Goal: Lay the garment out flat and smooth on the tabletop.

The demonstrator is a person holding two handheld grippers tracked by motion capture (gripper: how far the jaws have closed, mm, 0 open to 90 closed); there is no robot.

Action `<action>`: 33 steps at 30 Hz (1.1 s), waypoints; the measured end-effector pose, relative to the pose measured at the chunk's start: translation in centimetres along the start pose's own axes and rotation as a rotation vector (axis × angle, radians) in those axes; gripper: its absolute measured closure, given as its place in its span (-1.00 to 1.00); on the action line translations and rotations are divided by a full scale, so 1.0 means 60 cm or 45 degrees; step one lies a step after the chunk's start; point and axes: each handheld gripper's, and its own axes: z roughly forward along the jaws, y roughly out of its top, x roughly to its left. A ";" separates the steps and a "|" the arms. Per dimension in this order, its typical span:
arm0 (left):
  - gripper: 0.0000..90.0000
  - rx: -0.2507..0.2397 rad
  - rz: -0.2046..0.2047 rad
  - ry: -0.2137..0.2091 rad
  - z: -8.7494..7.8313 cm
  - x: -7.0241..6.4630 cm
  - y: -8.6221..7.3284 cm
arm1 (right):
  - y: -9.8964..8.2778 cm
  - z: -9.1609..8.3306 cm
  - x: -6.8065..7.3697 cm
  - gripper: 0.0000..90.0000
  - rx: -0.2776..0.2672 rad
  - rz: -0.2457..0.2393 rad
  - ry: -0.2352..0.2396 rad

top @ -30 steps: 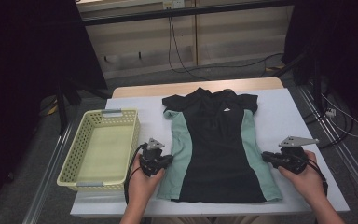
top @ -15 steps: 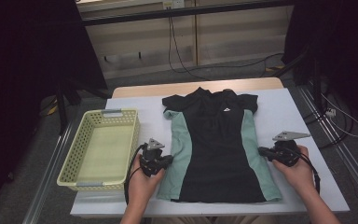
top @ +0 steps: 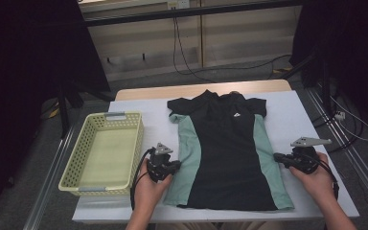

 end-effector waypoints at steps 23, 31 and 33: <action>0.95 0.037 -0.020 -0.022 -0.020 -0.008 -0.007 | -0.001 -0.005 0.021 1.00 0.055 -0.107 -0.021; 0.96 0.080 -0.022 0.001 -0.034 0.005 -0.012 | -0.003 -0.006 0.025 1.00 0.019 -0.054 0.066; 0.96 0.084 -0.025 0.010 -0.038 0.007 -0.013 | -0.002 -0.004 0.033 1.00 0.019 -0.072 0.084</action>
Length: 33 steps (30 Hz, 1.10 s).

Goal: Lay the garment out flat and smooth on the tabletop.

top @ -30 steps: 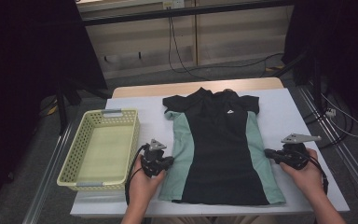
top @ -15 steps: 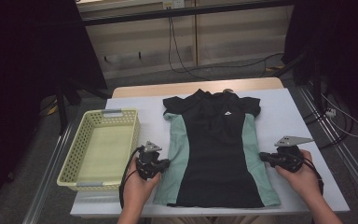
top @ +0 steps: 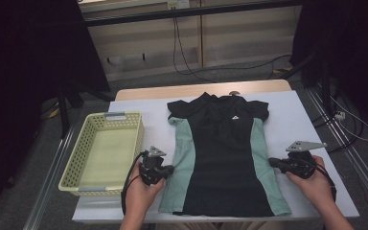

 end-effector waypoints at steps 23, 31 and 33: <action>0.95 -0.011 0.009 -0.029 -0.002 -0.006 0.000 | 0.000 -0.008 0.010 1.00 0.086 -0.096 -0.037; 0.95 0.000 0.007 -0.014 0.002 -0.003 -0.002 | -0.002 -0.006 0.007 1.00 0.075 -0.072 -0.016; 0.94 -0.009 0.002 -0.017 0.001 -0.002 -0.002 | -0.002 -0.005 0.006 1.00 0.069 -0.061 -0.005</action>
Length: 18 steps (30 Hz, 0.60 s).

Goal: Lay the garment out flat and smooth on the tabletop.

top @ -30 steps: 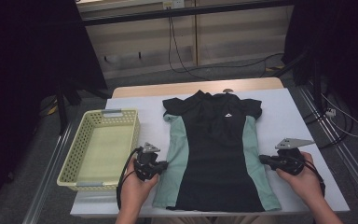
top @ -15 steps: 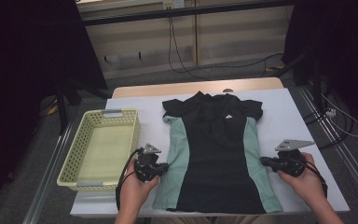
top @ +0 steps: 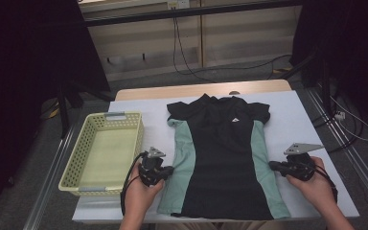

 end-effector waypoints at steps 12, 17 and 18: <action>-0.11 -0.203 -0.004 0.033 -0.004 0.004 0.022 | 0.001 0.000 -0.026 0.15 -0.130 0.080 -0.063; -0.38 -0.215 -0.002 0.032 0.004 0.012 0.030 | 0.011 0.003 -0.039 -0.17 -0.169 0.130 -0.123; -0.42 -0.216 -0.003 0.031 0.005 0.013 0.031 | 0.016 0.004 -0.044 -0.18 -0.184 0.133 -0.140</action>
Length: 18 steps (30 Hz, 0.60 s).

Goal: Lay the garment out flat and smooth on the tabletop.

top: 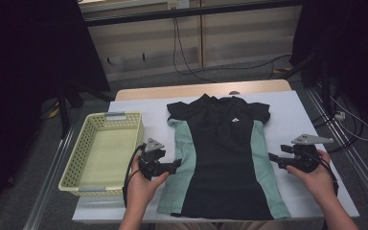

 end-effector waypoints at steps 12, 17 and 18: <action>-0.61 -0.021 -0.024 0.007 0.024 0.027 0.026 | 0.052 0.058 -0.050 -0.22 -0.041 0.067 -0.125; -0.64 -0.012 -0.024 0.005 0.029 0.029 0.014 | 0.072 0.088 -0.069 -0.18 -0.025 0.091 -0.159; -0.65 -0.003 -0.017 -0.001 0.030 0.029 0.012 | 0.075 0.091 -0.070 -0.16 -0.027 0.083 -0.155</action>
